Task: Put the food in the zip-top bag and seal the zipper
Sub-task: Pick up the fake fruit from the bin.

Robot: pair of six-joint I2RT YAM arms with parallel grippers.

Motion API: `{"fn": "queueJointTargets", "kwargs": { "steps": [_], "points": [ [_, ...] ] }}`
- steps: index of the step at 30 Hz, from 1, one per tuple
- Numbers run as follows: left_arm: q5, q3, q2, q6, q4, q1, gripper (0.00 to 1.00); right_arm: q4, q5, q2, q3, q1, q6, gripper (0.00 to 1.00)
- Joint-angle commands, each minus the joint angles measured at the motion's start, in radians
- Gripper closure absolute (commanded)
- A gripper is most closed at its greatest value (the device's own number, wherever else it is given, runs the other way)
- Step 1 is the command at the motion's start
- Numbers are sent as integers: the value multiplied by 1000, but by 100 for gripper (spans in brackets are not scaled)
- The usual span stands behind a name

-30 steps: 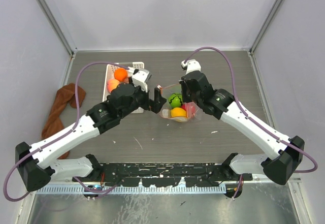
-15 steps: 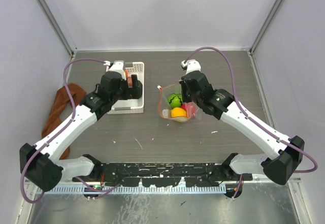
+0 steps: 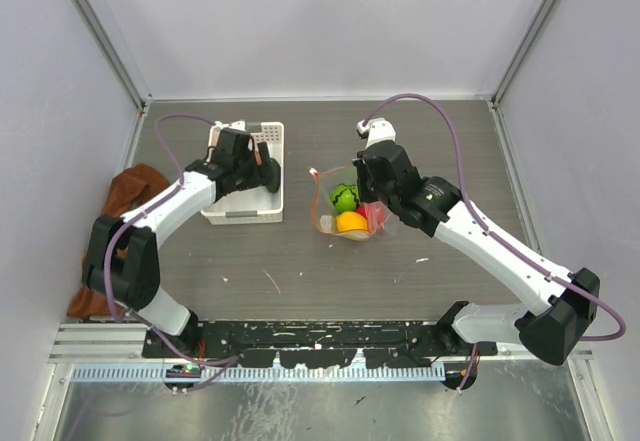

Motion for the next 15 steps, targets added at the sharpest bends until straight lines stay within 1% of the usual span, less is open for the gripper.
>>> {"fn": "queueJointTargets", "kwargs": {
  "steps": [1,6,15],
  "points": [
    [41,63,67,-47,91,27,22,63,-10,-36,4,-1,-12,95],
    [55,110,159,-55,118,49,27,66,-15,-31,0,-1,-20,95],
    [91,199,310,-63,132,78,28,71,-19,-7,-1,-1,-34,95]
  ]
}}
